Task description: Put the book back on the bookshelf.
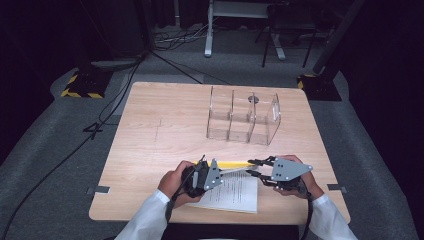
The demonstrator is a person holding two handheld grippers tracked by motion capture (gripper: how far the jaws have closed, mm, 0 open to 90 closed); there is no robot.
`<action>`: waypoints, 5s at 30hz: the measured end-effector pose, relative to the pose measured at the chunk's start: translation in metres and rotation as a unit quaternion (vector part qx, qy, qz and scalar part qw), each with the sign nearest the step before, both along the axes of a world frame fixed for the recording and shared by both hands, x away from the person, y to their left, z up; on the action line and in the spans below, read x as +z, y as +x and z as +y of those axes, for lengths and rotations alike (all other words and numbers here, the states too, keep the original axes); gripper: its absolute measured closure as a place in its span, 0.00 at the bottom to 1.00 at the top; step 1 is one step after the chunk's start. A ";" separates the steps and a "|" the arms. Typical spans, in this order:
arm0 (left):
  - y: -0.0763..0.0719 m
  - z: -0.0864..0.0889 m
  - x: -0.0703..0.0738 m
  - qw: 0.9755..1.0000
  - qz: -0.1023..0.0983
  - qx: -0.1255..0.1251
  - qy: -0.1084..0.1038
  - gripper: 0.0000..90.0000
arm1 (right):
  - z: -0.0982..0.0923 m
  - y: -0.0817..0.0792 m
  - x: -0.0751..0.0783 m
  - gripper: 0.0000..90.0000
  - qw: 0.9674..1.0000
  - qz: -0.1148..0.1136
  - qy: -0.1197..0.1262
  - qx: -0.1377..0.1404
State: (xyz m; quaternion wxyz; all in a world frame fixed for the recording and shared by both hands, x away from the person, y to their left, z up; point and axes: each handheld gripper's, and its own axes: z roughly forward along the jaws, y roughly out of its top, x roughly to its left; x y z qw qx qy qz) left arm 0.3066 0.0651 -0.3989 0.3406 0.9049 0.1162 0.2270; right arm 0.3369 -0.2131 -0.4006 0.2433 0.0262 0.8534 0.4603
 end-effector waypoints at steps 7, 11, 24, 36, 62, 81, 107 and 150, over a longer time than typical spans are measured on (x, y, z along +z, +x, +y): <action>0.003 0.020 -0.001 0.998 0.003 0.004 -0.060 0.93 | -0.050 0.022 -0.017 0.54 0.987 0.072 0.086 -0.114; 0.004 0.025 -0.004 0.996 0.005 0.005 -0.084 0.93 | -0.056 0.031 -0.036 0.54 0.982 0.112 0.070 -0.137; 0.005 0.030 -0.007 0.994 0.007 -0.004 -0.107 0.93 | -0.015 0.028 -0.066 0.56 0.983 0.170 0.048 -0.041; 0.008 0.025 -0.008 0.989 0.025 -0.012 -0.144 0.93 | -0.001 0.011 -0.038 0.65 0.983 0.137 0.123 -0.007; 0.003 0.050 -0.010 0.964 0.072 -0.021 -0.257 0.82 | 0.040 -0.007 0.037 0.68 0.990 0.038 0.135 0.001; -0.023 0.079 -0.028 0.972 0.121 -0.025 -0.202 0.57 | 0.084 -0.015 0.016 0.63 0.993 0.059 0.096 0.030; 0.023 0.037 -0.043 0.968 0.110 -0.027 -0.226 0.80 | 0.049 0.003 -0.019 0.59 0.992 0.082 0.074 -0.054; 0.002 0.013 -0.069 0.972 0.130 0.001 -0.197 0.59 | 0.038 -0.001 -0.023 0.51 0.987 0.122 0.088 -0.054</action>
